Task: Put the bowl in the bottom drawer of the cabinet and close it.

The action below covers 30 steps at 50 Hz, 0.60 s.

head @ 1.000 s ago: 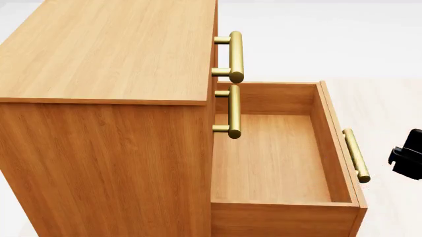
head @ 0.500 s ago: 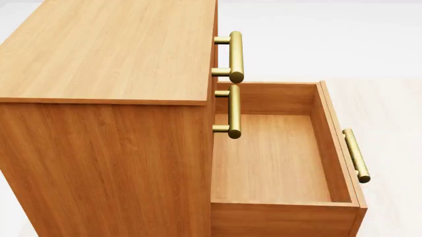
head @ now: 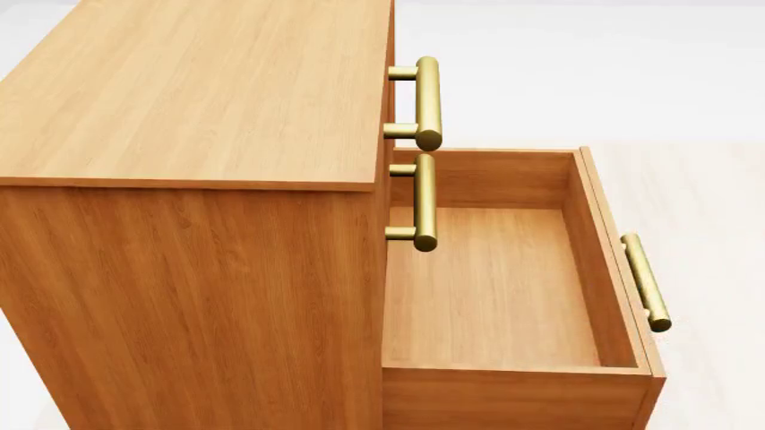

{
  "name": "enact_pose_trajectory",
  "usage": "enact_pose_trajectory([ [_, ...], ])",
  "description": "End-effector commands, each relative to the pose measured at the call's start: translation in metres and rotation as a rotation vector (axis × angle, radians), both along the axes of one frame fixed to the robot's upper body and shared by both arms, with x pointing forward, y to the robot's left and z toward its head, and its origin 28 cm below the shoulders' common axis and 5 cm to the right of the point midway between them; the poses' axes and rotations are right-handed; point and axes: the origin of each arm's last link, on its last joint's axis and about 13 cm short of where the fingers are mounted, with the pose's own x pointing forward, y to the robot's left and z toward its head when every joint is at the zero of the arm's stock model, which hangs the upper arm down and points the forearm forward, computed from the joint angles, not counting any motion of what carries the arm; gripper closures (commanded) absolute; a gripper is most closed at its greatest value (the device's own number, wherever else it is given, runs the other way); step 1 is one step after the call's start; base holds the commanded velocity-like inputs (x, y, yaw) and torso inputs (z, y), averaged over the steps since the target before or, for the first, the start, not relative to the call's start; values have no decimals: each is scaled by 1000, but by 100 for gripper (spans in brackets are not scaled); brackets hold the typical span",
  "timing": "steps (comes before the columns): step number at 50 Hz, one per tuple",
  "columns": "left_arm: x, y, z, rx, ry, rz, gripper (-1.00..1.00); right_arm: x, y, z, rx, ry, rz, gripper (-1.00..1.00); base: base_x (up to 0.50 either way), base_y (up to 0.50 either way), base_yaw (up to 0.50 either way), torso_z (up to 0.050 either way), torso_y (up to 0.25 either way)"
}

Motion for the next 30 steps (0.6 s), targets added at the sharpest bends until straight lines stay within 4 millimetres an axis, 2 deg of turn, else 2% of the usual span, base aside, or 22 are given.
enact_pose_trajectory([
  [1,-1,0,2,-1,-1,0,-100,0,-1,-3,88,42,-16,-100,0,0,0,0,0],
  [4,-2,0,2,1,-1,1,-100,1,-1,-6,44,49,-39,-100,0,0,0,0,0],
  [8,-1,0,2,1,-1,1,-100,1,-2,-8,92,47,-29,-100,0,0,0,0,0],
  [15,-1,0,2,2,-1,1,-100,0,-7,-12,48,67,-134,-100,0,0,0,0,0],
  [30,-1,0,2,1,-1,1,-100,-4,-11,-22,51,87,-190,-100,0,0,0,0,0],
])
